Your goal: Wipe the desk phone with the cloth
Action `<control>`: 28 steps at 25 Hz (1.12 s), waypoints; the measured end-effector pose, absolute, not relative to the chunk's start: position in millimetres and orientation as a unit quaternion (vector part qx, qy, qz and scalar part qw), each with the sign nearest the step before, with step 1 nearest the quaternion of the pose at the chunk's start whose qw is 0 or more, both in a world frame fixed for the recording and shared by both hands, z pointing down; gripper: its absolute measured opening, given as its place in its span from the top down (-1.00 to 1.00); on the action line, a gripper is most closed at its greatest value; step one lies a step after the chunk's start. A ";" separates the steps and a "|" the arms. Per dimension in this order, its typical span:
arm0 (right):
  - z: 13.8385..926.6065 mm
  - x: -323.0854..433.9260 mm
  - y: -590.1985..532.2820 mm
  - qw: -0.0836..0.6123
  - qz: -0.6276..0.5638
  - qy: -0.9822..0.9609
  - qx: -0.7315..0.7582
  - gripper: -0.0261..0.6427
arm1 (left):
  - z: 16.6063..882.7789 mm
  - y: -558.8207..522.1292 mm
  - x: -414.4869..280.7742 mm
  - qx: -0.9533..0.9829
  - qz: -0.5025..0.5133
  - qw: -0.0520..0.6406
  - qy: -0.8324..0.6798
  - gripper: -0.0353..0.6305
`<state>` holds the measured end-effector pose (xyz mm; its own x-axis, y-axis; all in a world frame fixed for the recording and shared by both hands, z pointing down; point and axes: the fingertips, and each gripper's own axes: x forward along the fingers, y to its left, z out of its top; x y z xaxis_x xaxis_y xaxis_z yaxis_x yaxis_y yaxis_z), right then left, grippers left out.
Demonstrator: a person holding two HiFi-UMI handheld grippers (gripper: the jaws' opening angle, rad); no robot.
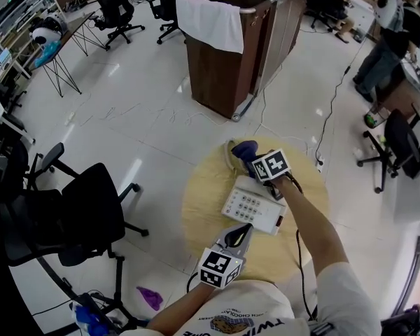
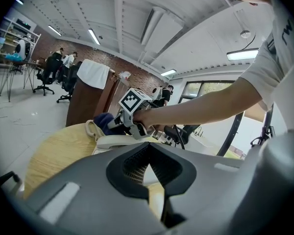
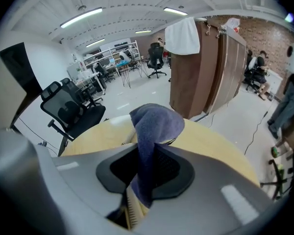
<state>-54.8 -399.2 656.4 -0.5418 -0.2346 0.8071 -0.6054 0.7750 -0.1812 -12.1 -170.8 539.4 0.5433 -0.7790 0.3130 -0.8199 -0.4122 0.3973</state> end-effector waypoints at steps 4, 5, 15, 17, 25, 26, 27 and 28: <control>655.9 -63.8 -397.5 0.408 0.221 -0.852 0.241 0.72 | 538.2 -170.2 -17.6 0.836 0.038 0.258 -0.483 0.92; 655.7 -63.8 -397.4 0.408 0.219 -0.853 0.242 0.72 | 538.1 -169.9 -18.6 0.835 0.037 0.258 -0.484 0.92; 614.5 -27.6 -406.4 0.350 0.166 -0.869 0.309 0.72 | 538.2 -168.1 -13.4 0.845 0.033 0.253 -0.470 0.92; 599.7 -15.6 -402.7 0.331 0.160 -0.870 0.330 0.72 | 536.5 -167.9 -8.9 0.851 0.032 0.250 -0.461 0.92; 522.4 18.8 -349.9 0.239 0.110 -0.884 0.387 0.72 | 521.9 -163.1 5.9 0.878 0.032 0.223 -0.422 0.92; 511.7 23.2 -338.6 0.225 0.104 -0.885 0.394 0.72 | 521.0 -162.9 4.7 0.879 0.030 0.221 -0.421 0.92; 501.6 28.1 -326.5 0.210 0.098 -0.886 0.402 0.72 | 520.2 -162.9 3.0 0.880 0.028 0.222 -0.420 0.92; 492.0 33.4 -313.6 0.196 0.093 -0.886 0.410 0.72 | 519.0 -163.2 1.0 0.880 0.025 0.222 -0.420 0.92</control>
<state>33.4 -313.6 492.0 -0.5870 -0.6900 0.4236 -0.7630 0.6463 -0.0045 1.0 -163.2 519.0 0.6458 -0.7278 0.2308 -0.7503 -0.5489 0.3685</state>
